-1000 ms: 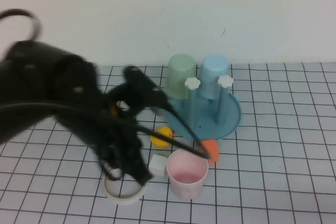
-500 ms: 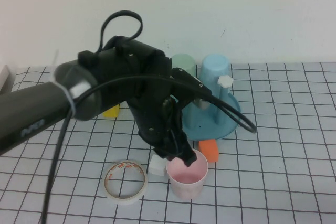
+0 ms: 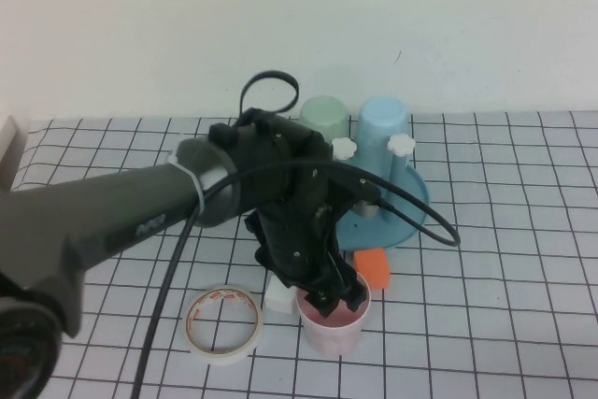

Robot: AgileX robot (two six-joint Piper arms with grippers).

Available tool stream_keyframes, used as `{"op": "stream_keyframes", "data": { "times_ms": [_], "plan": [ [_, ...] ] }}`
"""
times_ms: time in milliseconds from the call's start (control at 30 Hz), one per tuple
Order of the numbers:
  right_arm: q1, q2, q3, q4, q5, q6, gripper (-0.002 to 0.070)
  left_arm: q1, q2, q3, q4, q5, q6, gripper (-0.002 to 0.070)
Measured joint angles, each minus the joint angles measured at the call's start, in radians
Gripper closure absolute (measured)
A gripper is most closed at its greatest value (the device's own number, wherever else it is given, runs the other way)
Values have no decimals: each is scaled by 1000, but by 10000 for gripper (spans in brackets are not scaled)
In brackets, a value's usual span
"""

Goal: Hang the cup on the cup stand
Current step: Pick up the cup from the table, then adjust the cup with two arms

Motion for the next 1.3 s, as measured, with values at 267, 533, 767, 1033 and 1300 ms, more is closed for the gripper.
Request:
{"op": "stream_keyframes", "data": {
  "times_ms": [267, 533, 767, 1033, 1300],
  "plan": [
    [0, 0, 0, 0, 0, 0, 678, 0, 48, 0, 11, -30, -17, 571],
    [0, 0, 0, 0, 0, -2, 678, -2, 8, 0, 77, -25, -20, 664],
    [0, 0, 0, 0, 16, -2, 678, -2, -203, 29, 91, -52, 12, 665],
    [0, 0, 0, 37, 49, -46, 678, -2, -567, 341, 85, -352, 14, 665],
    [0, 0, 0, 123, 98, -62, 678, -2, -813, 695, 135, -731, 11, 665]
  ]
}}
